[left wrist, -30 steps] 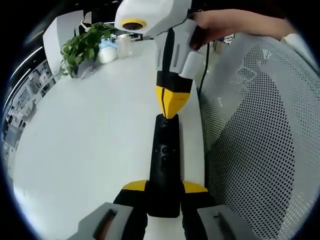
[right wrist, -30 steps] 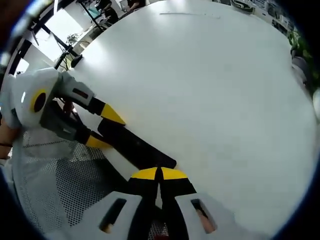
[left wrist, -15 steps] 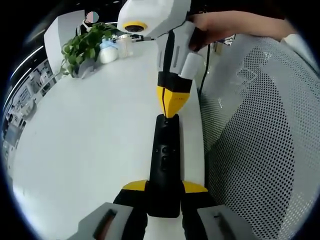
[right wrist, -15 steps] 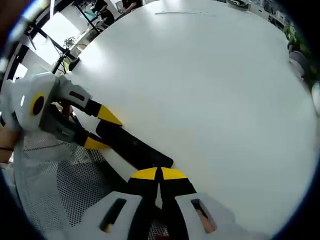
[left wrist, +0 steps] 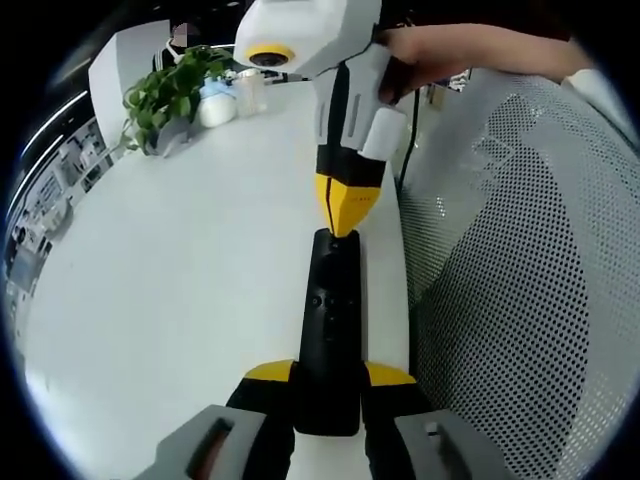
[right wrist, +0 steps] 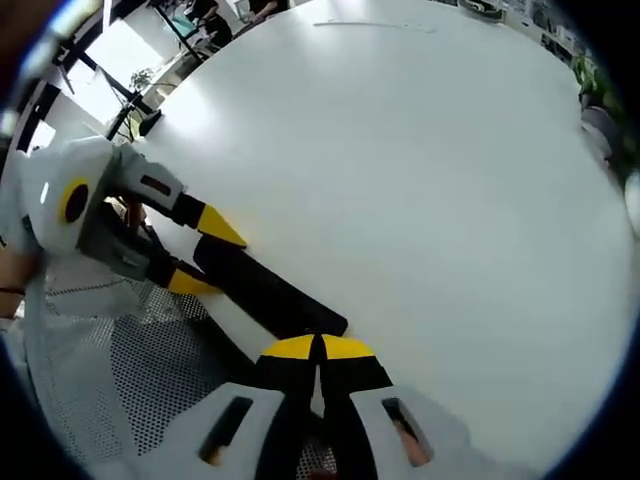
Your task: Press the specified remote control buttons in sequence, fully releasing each button before pressing the next.
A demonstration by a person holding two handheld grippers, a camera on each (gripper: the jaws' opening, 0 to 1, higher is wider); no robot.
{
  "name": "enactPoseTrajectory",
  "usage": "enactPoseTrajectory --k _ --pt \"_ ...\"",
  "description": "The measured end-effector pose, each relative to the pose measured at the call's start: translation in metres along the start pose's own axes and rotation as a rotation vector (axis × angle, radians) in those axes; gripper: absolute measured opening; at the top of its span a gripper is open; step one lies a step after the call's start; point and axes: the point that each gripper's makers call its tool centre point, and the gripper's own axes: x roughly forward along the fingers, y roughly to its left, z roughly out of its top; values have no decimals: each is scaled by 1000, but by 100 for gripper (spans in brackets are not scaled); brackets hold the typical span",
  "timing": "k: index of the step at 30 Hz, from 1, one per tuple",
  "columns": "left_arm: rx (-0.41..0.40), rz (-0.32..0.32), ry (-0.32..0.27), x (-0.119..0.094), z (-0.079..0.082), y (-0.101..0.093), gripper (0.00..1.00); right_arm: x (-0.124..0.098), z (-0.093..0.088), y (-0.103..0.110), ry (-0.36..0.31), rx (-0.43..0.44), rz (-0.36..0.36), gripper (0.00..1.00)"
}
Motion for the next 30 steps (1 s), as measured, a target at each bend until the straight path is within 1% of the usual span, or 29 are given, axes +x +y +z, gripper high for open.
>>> enactPoseTrajectory --k 1,3,4,5,6,8,14,17,23,30 --pt "-1 1 -1 0 0 0 25 0 0 0 0 -8 -5 0" --pt "-5 2 -3 0 0 0 25 1 1 0 4 -64 -26 0" --pt "-5 3 -4 0 0 0 25 2 2 0 -6 -109 -35 0" --pt "-6 4 -5 0 1 0 25 1 2 0 0 -171 -48 0" --pt "-8 5 -5 0 1 0 25 2 2 1 -7 -236 -62 0" --pt "-11 6 -8 0 1 0 25 2 2 2 -27 -279 -78 0" --pt "-10 7 -9 0 1 0 25 2 2 1 -27 -267 -66 0" --pt "-10 7 -10 0 1 -1 25 2 2 1 -27 -280 -59 0" --pt "-6 5 -7 0 1 -1 25 2 2 1 -24 -277 -46 0" --pt "-5 5 -9 0 1 -1 25 1 2 2 -17 -257 -41 0"
